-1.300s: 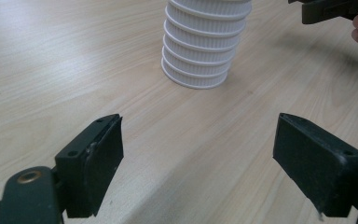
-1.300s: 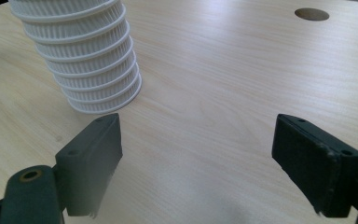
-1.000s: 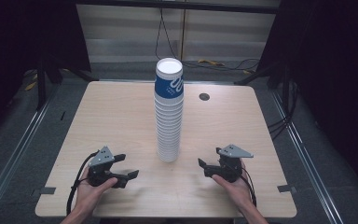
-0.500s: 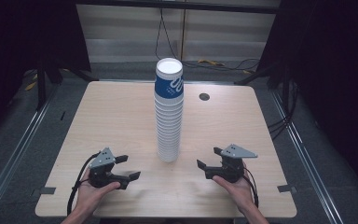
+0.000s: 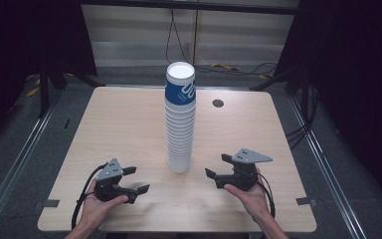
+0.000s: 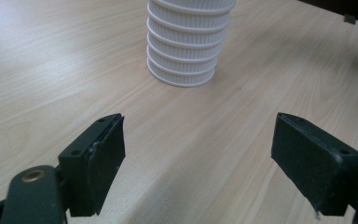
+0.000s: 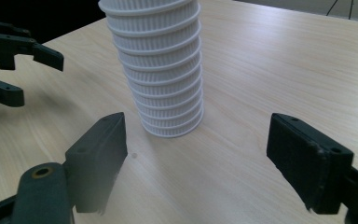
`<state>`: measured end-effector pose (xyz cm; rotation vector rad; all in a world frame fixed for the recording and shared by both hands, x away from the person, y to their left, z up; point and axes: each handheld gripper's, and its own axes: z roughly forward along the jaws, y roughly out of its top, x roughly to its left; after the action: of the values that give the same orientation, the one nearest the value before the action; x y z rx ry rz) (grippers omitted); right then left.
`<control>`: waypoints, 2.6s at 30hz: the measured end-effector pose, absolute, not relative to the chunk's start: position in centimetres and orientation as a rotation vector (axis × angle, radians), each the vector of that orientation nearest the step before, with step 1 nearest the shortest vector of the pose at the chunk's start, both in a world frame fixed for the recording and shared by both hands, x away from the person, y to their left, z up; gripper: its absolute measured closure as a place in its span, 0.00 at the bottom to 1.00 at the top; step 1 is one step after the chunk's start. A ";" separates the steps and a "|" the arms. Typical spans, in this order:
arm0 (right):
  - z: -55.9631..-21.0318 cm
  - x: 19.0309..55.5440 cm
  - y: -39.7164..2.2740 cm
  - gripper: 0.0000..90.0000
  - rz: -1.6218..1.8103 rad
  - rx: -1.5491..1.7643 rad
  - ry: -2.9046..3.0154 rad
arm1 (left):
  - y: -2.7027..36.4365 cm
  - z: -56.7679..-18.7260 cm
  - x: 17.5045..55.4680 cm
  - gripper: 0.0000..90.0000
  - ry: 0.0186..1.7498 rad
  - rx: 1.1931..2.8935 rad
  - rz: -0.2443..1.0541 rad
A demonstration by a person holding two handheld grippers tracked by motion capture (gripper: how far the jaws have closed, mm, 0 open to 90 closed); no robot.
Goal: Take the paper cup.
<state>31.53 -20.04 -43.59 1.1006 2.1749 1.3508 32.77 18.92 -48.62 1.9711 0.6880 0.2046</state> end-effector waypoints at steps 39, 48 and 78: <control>-34.2 34.4 -17.7 0.19 1.522 0.897 2.149 | 18.7 -48.6 32.7 0.20 0.655 1.972 0.168; -31.8 34.6 -17.6 0.19 1.562 0.851 2.118 | 18.9 -48.6 32.7 0.20 0.658 1.968 0.172; -23.8 37.2 -16.1 0.16 1.653 0.689 2.171 | 19.3 -48.8 33.1 0.20 0.701 1.956 0.173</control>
<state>37.15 -16.10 -23.77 0.6887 2.1708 1.6534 33.10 19.34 -48.79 1.9558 0.7005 0.1726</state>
